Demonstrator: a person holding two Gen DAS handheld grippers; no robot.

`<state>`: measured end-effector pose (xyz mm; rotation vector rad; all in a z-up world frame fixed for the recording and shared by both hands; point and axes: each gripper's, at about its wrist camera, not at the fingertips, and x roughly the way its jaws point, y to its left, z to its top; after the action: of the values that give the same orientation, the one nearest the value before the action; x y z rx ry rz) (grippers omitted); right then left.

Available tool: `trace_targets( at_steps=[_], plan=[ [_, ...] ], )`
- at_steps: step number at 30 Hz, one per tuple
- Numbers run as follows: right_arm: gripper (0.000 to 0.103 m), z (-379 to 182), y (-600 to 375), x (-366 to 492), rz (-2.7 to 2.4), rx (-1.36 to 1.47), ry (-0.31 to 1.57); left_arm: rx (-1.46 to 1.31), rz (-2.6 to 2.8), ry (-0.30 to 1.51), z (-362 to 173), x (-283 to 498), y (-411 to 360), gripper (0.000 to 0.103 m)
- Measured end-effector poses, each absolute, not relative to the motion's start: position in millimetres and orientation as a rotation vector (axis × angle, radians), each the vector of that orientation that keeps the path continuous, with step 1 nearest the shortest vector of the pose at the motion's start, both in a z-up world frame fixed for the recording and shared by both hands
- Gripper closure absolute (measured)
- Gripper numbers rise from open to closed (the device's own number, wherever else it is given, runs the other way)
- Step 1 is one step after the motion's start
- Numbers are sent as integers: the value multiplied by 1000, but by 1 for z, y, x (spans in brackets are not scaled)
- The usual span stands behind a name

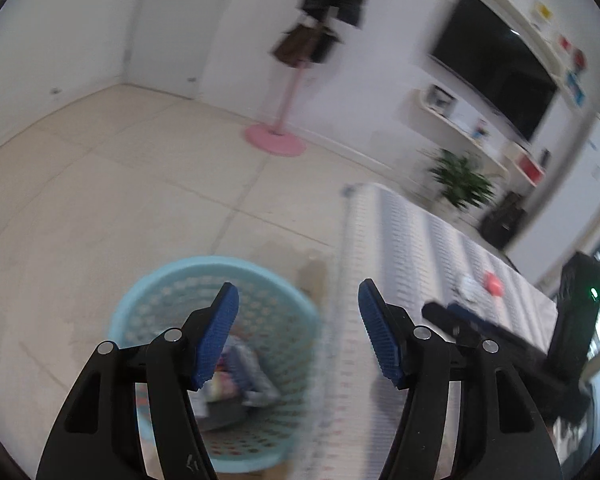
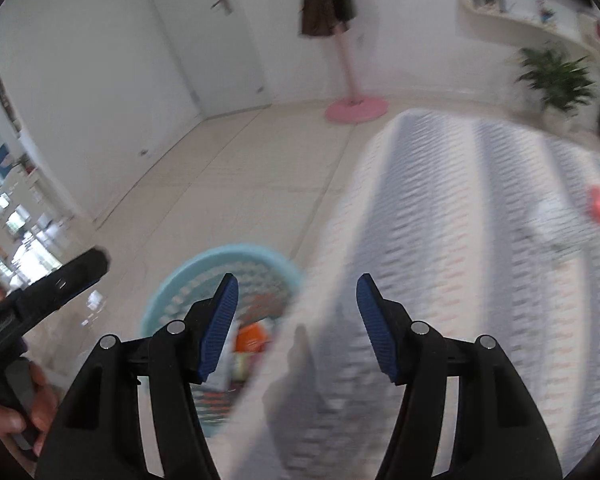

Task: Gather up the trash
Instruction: 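Grasp the white patterned bag with the left tool while the right grasps the pink-red packet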

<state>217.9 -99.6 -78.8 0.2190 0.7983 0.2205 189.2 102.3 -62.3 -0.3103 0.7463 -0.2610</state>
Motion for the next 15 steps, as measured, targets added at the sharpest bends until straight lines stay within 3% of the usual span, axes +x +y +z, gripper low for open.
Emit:
trace_targets(
  at_steps=[8,15],
  plan=[
    [45,-69,-253,210,-118,133,692,-202,-506,758,-51,215,-21,43],
    [45,-96,-352,227,-339,205,660,-96,-655,810,-87,240,-130,41]
  ],
)
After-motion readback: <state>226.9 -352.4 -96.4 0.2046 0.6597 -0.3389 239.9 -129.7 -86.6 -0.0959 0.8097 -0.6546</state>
